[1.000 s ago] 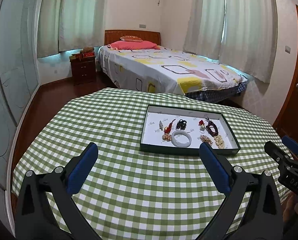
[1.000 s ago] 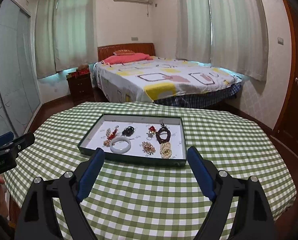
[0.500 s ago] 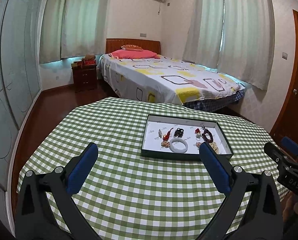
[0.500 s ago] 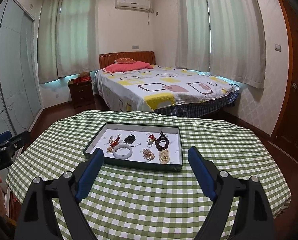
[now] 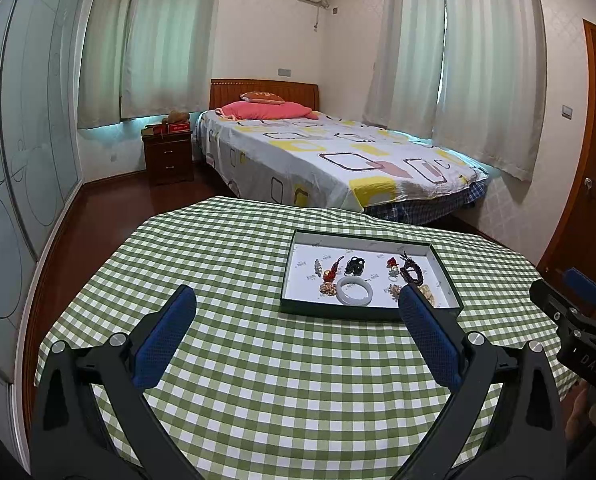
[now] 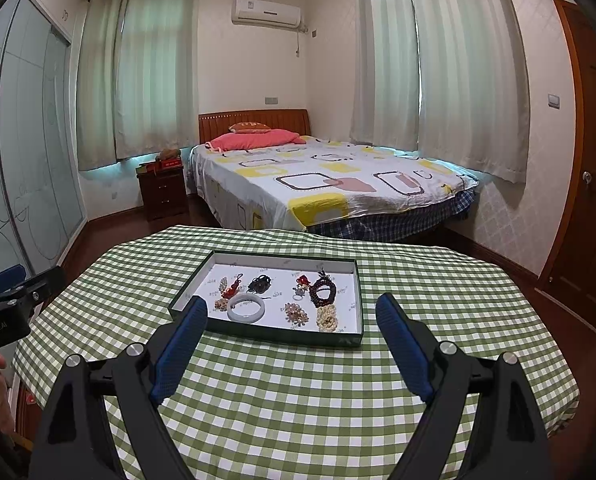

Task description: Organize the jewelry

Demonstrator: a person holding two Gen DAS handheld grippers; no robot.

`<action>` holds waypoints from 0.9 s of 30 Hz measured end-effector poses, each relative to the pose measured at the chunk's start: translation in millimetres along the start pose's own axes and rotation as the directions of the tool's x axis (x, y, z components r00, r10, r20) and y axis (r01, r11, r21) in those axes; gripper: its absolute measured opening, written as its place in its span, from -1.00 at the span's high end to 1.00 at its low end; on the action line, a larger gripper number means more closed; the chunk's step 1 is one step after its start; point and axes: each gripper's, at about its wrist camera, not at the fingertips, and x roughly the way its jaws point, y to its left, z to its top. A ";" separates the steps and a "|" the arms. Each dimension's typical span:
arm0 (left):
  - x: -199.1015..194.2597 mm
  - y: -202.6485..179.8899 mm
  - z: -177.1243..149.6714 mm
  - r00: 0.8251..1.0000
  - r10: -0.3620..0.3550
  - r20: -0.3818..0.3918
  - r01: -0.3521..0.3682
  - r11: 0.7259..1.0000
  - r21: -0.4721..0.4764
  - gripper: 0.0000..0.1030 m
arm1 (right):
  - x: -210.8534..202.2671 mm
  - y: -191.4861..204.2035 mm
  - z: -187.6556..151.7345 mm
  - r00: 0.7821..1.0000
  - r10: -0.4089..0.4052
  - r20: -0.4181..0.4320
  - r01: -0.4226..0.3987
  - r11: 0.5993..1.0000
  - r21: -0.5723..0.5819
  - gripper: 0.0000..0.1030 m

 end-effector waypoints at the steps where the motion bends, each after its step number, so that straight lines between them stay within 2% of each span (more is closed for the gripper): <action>1: -0.4 -0.2 0.3 1.000 0.000 0.001 0.000 1.000 0.001 -0.91 | -0.2 0.1 0.2 1.000 0.000 0.001 0.000 1.000 0.000 -0.62; 27: -1.5 -0.6 0.3 1.000 -0.002 0.004 0.002 1.000 0.000 -0.91 | -3.9 -1.6 1.1 1.000 -0.003 0.010 0.003 1.000 0.001 -0.62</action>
